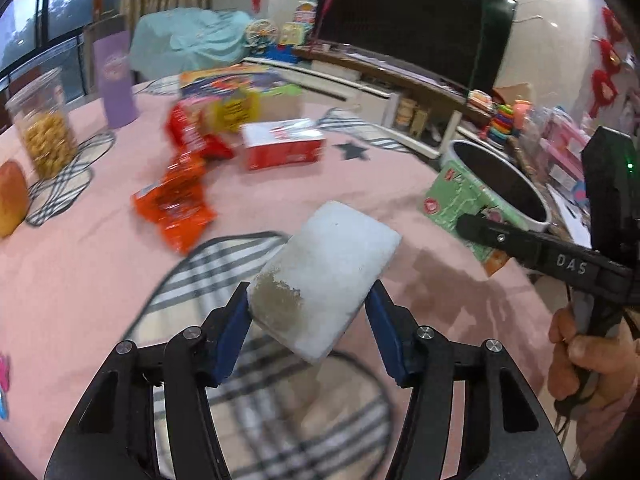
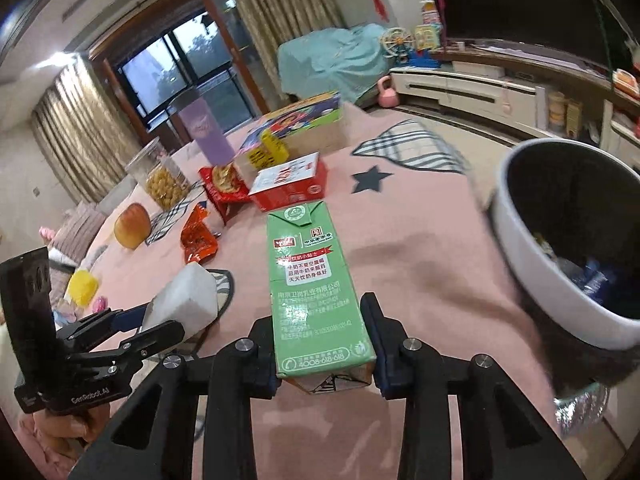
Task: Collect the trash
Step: 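Carry foam block and green carton over the black bin, then open both tools to drop foam block and carton into the bin, then move both open tools back to the table, then grasp the orange snack wrapper with left tool while right tool grasps white red-lettered box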
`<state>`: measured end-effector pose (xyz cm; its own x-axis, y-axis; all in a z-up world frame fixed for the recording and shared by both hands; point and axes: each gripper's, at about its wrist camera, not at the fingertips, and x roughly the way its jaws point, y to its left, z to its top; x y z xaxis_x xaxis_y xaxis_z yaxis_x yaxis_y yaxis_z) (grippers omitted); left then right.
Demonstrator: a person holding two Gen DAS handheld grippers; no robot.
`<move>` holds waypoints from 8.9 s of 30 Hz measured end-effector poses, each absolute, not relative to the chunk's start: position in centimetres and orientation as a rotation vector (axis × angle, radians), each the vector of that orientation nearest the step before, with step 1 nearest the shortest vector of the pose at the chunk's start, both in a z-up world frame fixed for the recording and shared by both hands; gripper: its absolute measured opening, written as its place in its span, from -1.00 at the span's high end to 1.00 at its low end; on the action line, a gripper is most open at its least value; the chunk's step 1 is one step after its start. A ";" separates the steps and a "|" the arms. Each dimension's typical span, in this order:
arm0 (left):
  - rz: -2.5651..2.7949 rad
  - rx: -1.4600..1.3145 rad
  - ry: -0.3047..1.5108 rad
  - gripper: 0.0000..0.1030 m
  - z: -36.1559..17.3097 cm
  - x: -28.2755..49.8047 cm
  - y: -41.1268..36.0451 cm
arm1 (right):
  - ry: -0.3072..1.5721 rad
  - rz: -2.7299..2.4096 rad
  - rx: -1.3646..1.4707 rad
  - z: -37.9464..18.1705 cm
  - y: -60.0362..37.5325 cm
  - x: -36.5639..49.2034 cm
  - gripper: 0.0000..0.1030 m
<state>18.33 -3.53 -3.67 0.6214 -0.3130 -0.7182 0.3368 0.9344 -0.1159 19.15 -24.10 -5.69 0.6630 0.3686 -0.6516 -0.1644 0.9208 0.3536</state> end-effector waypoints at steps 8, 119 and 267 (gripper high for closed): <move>-0.437 0.072 0.827 -0.10 -3.3 18.2 -8.7 | 0.774 0.237 0.307 -5.1 -27.8 17.3 0.33; -0.556 0.226 0.831 -0.45 -1.2 25.0 -26.6 | 0.747 0.003 0.444 -3.6 -43.8 20.7 0.03; -0.155 -0.254 0.853 0.65 -5.9 25.3 6.6 | 0.897 0.478 0.043 -7.4 -13.6 31.1 -0.06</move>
